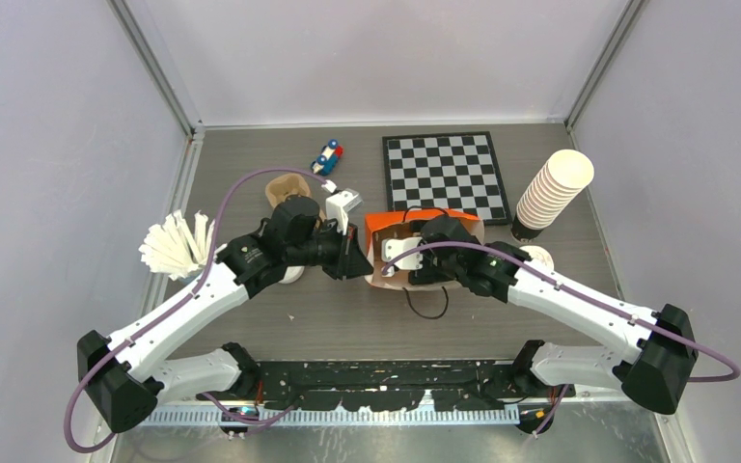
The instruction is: Pack the takeout coffee
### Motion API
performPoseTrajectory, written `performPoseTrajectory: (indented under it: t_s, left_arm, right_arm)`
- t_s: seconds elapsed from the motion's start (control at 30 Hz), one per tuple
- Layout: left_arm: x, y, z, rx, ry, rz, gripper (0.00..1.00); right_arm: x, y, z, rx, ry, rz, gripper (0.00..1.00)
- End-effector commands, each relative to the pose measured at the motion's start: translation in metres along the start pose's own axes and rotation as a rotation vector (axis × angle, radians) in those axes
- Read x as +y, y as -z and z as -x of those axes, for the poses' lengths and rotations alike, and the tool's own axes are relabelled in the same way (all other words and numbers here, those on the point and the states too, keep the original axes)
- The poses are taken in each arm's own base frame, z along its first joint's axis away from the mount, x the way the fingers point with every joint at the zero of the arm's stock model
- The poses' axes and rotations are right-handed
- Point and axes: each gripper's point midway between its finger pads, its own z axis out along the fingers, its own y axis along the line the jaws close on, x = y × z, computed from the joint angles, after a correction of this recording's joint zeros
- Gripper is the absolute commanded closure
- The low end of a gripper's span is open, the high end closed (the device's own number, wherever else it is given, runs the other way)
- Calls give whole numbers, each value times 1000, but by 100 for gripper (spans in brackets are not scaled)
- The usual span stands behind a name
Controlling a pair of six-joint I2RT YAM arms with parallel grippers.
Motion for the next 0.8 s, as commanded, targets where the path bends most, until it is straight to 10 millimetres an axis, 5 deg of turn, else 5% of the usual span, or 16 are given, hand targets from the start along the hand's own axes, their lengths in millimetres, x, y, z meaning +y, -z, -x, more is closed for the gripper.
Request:
performPoseTrajectory:
  t_s: [0.0, 0.4, 0.77]
  left_arm:
    - [-15, 7, 14, -45, -21, -53, 100]
    - [-15, 8, 13, -40, -24, -54, 100]
    - [-14, 7, 11, -30, -22, -55, 100]
  right_arm:
    - [-16, 6, 2, -2, -7, -50, 42]
    - [-30, 31, 24, -89, -46, -17, 42]
    - [-17, 18, 32, -126, -13, 36, 42]
